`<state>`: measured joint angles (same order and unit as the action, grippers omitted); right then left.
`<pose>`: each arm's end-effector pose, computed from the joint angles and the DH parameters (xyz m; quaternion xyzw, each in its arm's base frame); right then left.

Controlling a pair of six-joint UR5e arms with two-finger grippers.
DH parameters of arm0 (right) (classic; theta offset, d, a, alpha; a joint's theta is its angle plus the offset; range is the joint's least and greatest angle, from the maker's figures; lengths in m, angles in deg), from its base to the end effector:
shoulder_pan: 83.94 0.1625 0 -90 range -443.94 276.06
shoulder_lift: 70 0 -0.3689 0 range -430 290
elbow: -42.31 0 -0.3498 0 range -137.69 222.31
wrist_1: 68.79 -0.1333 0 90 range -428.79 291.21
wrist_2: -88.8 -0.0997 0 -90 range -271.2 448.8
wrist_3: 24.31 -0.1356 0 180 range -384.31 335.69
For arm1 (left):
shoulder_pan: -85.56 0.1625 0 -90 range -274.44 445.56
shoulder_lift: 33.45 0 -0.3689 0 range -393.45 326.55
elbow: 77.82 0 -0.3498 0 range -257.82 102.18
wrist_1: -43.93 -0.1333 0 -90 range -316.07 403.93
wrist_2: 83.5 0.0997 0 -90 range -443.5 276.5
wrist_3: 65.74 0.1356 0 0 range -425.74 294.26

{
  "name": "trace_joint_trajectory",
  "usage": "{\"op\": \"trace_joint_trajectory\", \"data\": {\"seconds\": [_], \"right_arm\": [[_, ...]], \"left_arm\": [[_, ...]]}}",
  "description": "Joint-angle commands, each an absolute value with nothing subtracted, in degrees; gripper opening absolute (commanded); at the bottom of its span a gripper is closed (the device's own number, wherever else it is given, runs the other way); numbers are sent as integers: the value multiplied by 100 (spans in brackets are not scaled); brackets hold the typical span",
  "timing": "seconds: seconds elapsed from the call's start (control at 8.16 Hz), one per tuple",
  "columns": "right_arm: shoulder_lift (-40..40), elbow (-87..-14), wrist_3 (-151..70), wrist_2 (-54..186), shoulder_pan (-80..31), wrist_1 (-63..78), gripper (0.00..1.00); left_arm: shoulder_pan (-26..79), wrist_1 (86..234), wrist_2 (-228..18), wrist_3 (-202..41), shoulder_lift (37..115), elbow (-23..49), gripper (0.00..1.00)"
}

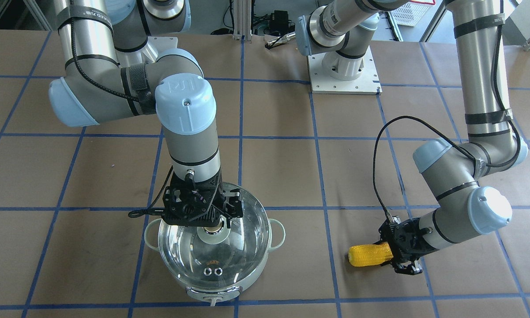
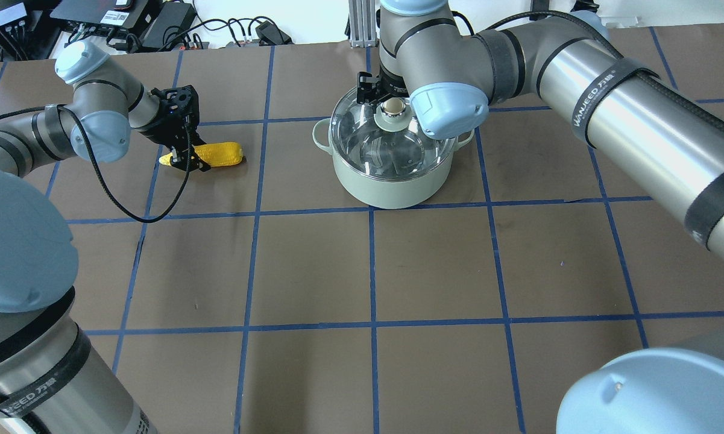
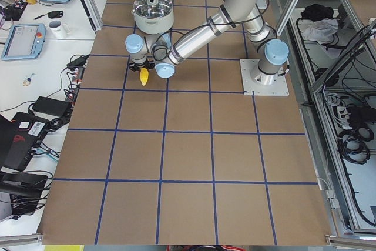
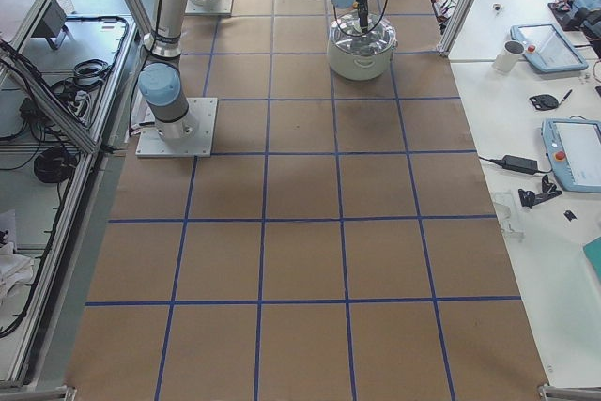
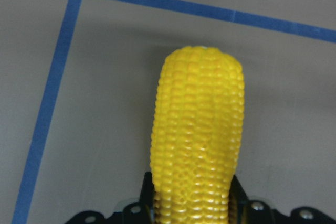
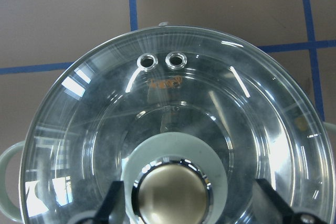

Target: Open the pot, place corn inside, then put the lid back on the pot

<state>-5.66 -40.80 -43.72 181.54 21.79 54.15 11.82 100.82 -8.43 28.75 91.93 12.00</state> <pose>0.2904 -0.5631 0.2755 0.0348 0.9915 -0.1247 0.0146 0.0049 -0.6176 0.1271 -0.6236 -0.7707 0.0966 0.0887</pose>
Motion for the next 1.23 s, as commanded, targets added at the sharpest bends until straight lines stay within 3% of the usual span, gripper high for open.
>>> {"op": "trace_joint_trajectory", "data": {"seconds": [0.0,0.74,1.1], "right_arm": [[-593,-4092,-4391,18127,2179,5452,79],[-584,-4083,-4514,18126,2231,5461,65],[-593,-4075,-4628,18126,2302,5452,45]], "left_arm": [[1182,10123,-836,2839,8970,1192,0],[902,10255,-862,2409,8266,1210,0],[778,10440,-853,2408,8116,1201,0]]}}
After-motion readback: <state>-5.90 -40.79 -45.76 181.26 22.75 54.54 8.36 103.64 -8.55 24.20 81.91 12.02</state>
